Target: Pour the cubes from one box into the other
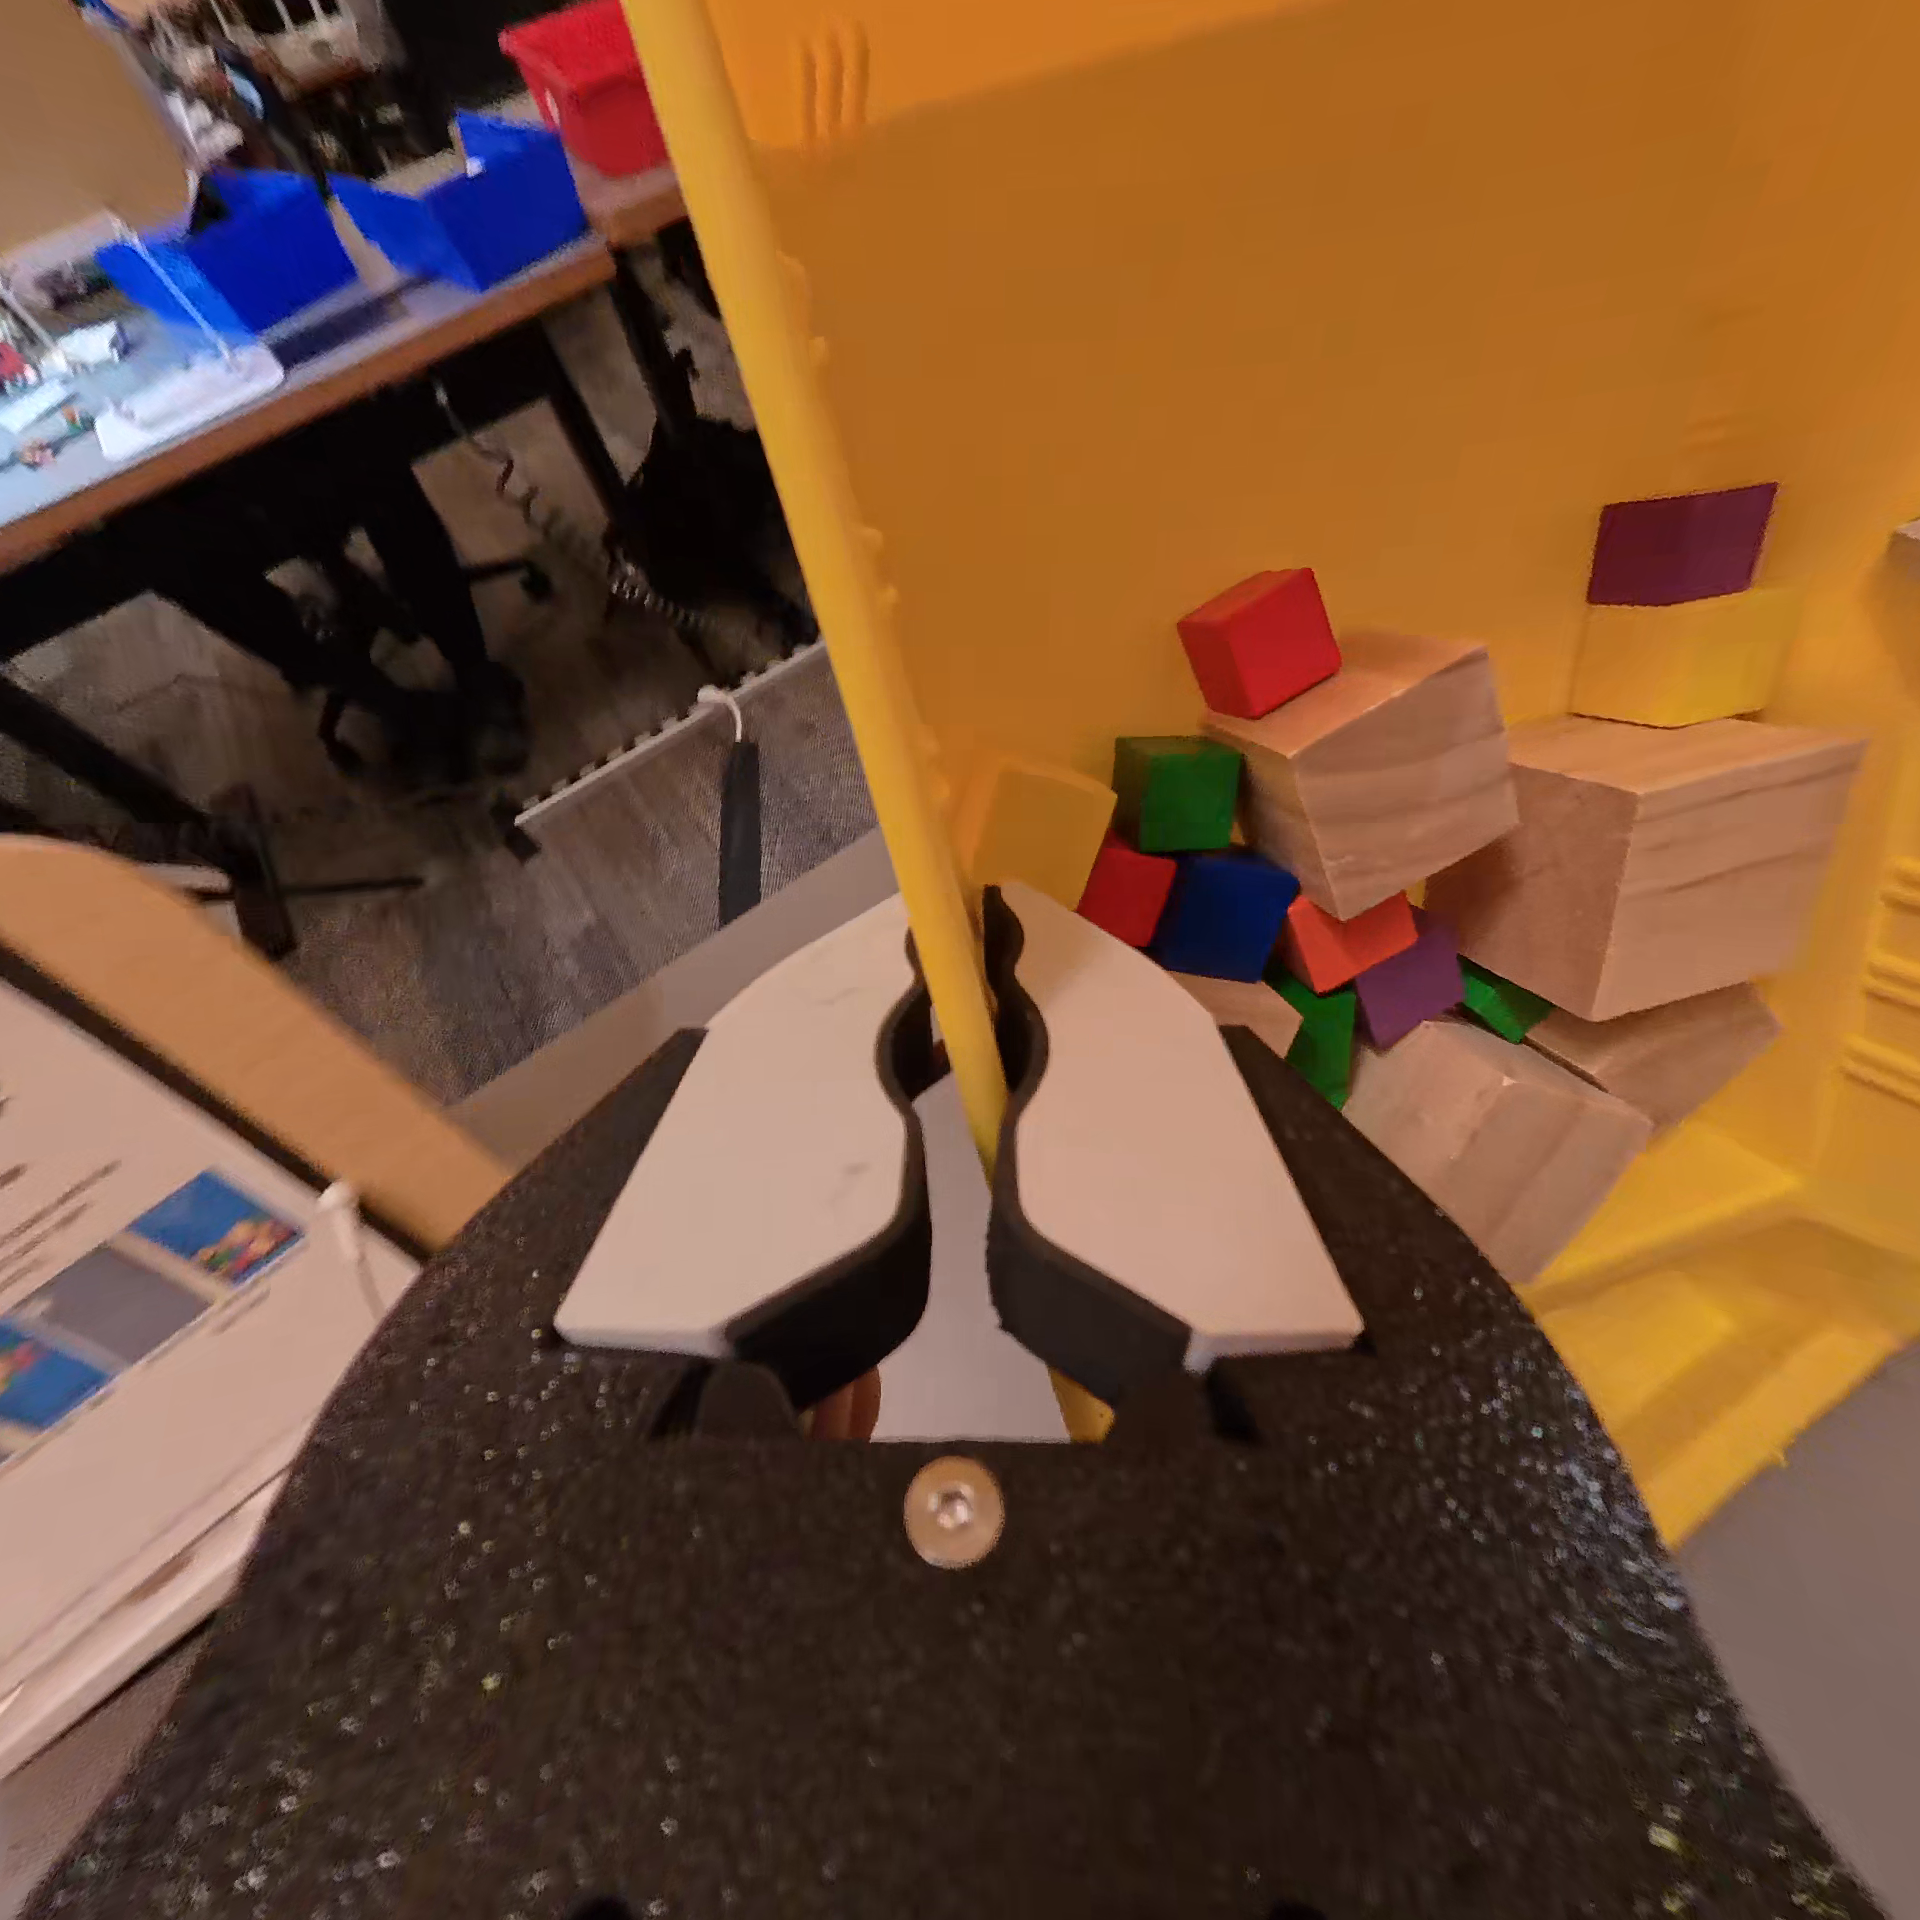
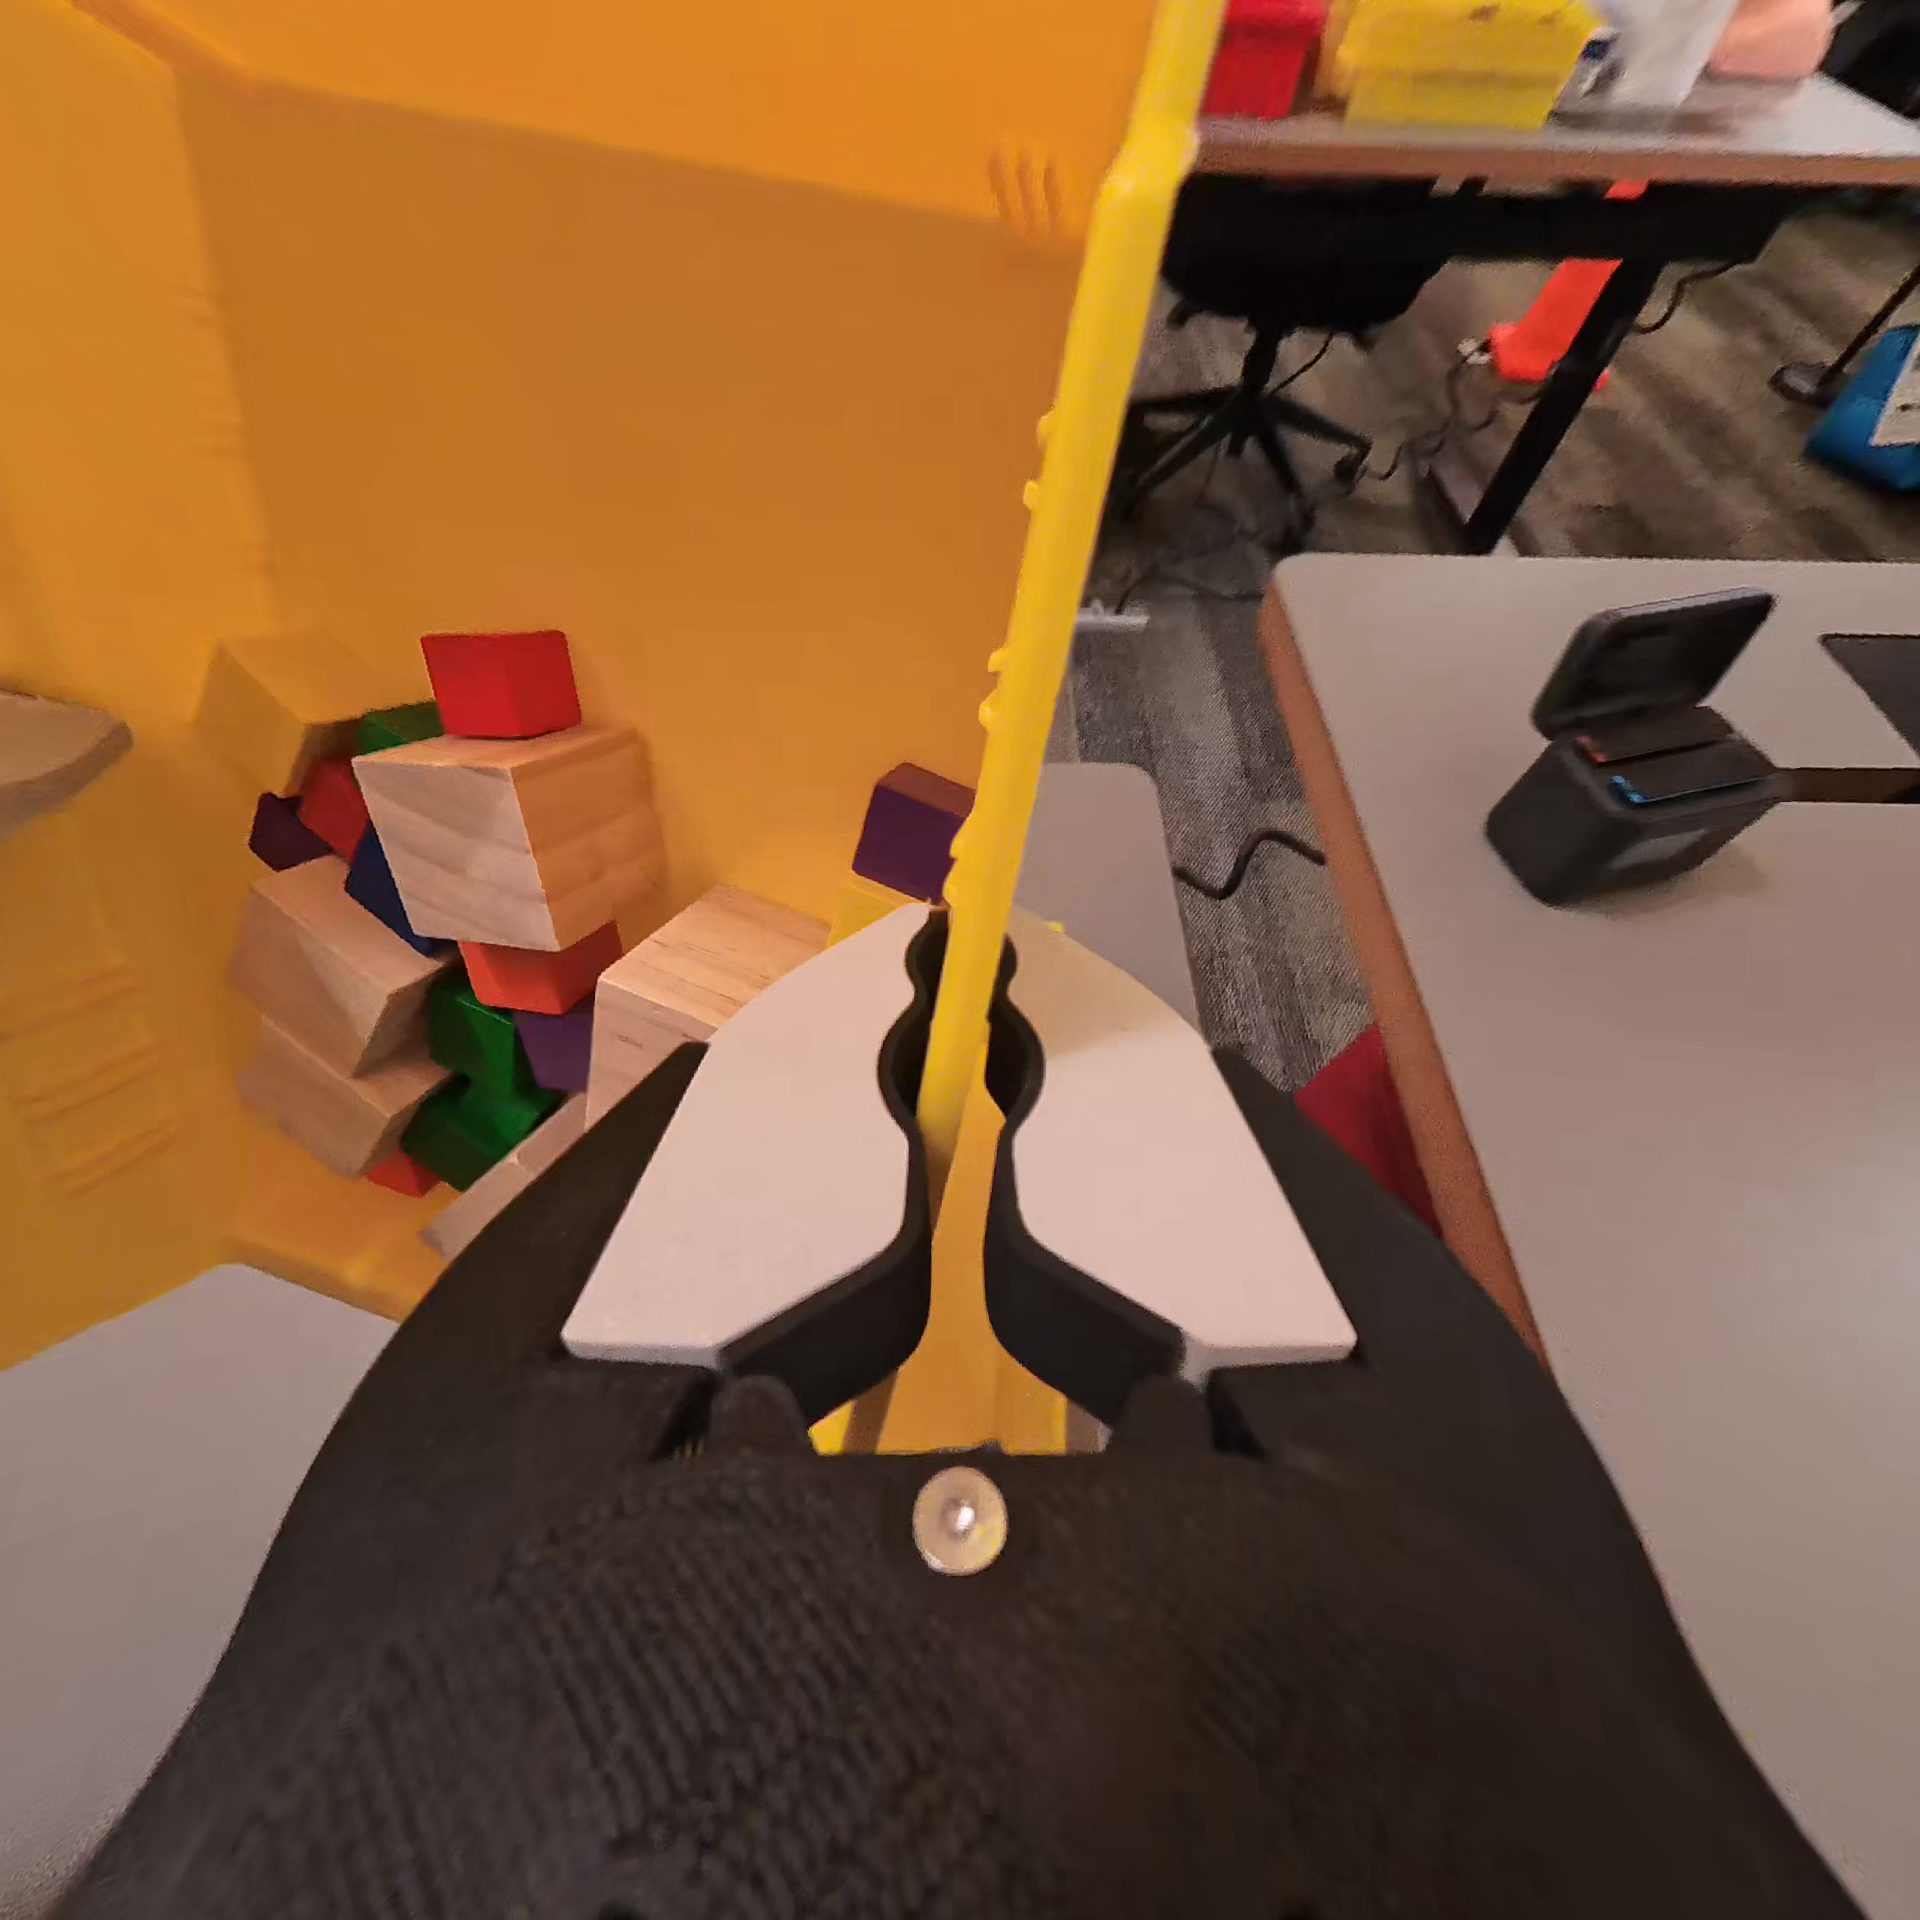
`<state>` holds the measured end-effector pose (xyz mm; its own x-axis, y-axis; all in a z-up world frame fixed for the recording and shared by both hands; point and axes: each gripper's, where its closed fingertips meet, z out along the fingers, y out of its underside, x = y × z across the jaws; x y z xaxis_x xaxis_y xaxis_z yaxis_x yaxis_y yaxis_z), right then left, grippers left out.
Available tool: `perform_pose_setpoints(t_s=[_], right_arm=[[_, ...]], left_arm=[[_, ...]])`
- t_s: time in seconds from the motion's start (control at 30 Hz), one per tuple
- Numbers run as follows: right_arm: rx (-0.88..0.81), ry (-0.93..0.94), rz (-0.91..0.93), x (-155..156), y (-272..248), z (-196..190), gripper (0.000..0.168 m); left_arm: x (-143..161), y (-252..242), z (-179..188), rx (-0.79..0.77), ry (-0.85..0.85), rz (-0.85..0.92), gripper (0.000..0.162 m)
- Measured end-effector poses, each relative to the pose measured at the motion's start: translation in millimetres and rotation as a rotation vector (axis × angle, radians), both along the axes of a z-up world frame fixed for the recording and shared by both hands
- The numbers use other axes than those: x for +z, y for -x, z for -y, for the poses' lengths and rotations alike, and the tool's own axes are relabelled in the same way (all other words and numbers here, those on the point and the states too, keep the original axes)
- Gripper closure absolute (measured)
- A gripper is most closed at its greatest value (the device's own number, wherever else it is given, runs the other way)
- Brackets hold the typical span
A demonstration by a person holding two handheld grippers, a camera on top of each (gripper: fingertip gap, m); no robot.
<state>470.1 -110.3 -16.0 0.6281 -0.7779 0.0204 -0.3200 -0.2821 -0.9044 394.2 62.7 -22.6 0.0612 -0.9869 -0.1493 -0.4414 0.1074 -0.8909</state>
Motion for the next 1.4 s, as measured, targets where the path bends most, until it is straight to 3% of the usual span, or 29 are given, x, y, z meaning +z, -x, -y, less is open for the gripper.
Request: perform_pose_setpoints(t_s=[0.17, 0.33, 0.43, 0.73, 1.1, 1.4], right_arm=[[-0.028, -0.108, 0.045, -9.1, -28.1, 21.2, 0.162], [-0.049, -0.117, 0.092, -25.2, -46.9, 32.4, 0.162], [-0.065, -0.107, 0.176, -19.8, -52.5, 34.0, 0.163], [-0.074, -0.171, 0.338, -0.1, -60.8, 24.6, 0.164], [-0.116, -0.257, 0.368, -2.3, -67.0, 22.8, 0.165], [-0.124, -0.353, 0.445, 18.1, -61.3, 19.9, 0.164]], left_arm=[[-15.0, -36.2, 21.8, -0.053, 0.018, 0.122, 0.155], [-36.0, -61.1, 32.7, -0.076, 0.031, 0.214, 0.155], [-41.5, -69.9, 34.5, -0.076, 0.079, 0.268, 0.156], [-22.2, -78.0, 26.4, -0.092, 0.116, 0.409, 0.154], [-21.6, -83.6, 23.6, -0.048, 0.208, 0.408, 0.157], [-0.1, -78.7, 20.7, -0.050, 0.236, 0.534, 0.156]])
